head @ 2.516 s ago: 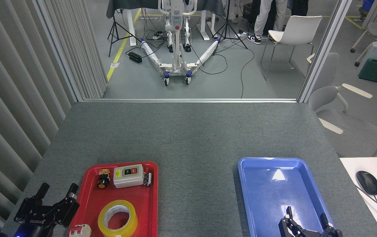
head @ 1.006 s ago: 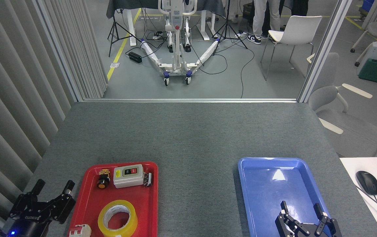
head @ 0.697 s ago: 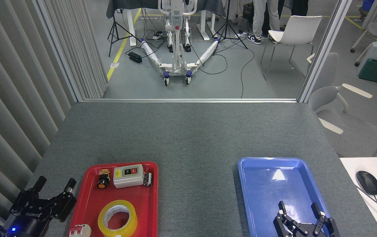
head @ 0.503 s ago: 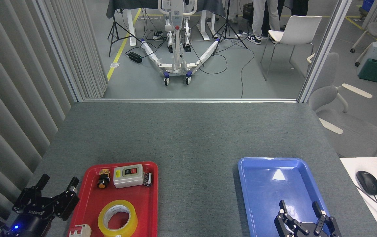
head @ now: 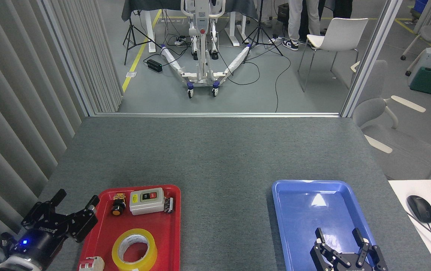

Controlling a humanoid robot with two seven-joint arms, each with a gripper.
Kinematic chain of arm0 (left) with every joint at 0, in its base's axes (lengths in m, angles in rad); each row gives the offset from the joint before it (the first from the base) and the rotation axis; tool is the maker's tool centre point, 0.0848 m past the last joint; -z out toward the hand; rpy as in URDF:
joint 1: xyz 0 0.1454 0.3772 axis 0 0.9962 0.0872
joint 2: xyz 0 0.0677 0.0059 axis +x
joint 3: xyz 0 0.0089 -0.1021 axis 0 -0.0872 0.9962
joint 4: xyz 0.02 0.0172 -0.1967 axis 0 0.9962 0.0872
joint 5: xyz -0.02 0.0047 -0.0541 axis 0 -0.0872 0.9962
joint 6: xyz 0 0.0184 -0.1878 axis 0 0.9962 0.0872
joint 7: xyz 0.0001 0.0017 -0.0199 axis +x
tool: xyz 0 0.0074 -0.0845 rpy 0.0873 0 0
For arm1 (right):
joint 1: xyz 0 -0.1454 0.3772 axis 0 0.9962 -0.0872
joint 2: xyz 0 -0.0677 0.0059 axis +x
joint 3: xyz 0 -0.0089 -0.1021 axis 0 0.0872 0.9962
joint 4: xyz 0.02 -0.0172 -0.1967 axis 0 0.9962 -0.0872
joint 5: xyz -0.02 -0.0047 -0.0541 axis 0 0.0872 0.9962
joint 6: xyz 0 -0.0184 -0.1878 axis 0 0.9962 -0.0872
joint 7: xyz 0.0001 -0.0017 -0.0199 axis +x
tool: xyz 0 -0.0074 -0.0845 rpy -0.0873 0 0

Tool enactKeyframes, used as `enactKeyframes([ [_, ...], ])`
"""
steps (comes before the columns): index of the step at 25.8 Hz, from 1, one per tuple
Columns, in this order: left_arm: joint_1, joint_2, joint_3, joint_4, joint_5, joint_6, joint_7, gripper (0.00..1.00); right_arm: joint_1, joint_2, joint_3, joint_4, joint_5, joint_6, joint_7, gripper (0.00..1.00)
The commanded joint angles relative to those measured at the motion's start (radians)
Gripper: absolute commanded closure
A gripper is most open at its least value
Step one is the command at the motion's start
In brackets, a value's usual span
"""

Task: Place and move tape with both arms
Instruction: 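Reach the left hand into the yellow tape roll on the red tray and grasp it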

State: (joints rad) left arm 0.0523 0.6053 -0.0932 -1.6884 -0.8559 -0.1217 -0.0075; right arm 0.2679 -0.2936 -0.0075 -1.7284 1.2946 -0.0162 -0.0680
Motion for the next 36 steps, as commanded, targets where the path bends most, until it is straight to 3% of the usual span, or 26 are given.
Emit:
enactKeyframes([
  [1,-0.086,0.122,-0.138,-0.005,0.038,0.022,-0.071,0.00,0.001,-0.004,-0.009,-0.003,0.000,-0.004,0.002,0.00],
  [5,-0.264,0.298,-0.413,0.001,0.202,0.051,-0.126,0.00,0.002,0.001,-0.026,-0.011,0.000,-0.002,0.002,0.00],
  [8,-0.354,0.329,-0.523,0.021,0.356,0.062,-0.149,0.00,0.002,-0.002,-0.028,-0.013,0.000,-0.002,0.002,0.00],
  [15,-0.496,0.326,-0.750,0.067,0.388,0.079,-0.421,0.01,0.002,0.002,-0.042,-0.017,-0.001,-0.002,0.002,0.00],
  [18,-0.502,0.317,-0.764,0.098,0.462,0.077,-0.417,0.01,0.001,-0.007,-0.057,-0.017,-0.001,0.002,0.002,0.00],
  [26,-0.611,0.248,-0.936,0.210,0.466,0.088,-0.447,0.01,-0.001,-0.012,-0.078,-0.016,-0.003,0.004,0.002,0.00],
  [36,-0.611,0.212,-0.945,0.260,0.466,0.088,-0.542,0.08,-0.004,-0.010,-0.080,-0.016,-0.003,0.005,0.002,0.00],
])
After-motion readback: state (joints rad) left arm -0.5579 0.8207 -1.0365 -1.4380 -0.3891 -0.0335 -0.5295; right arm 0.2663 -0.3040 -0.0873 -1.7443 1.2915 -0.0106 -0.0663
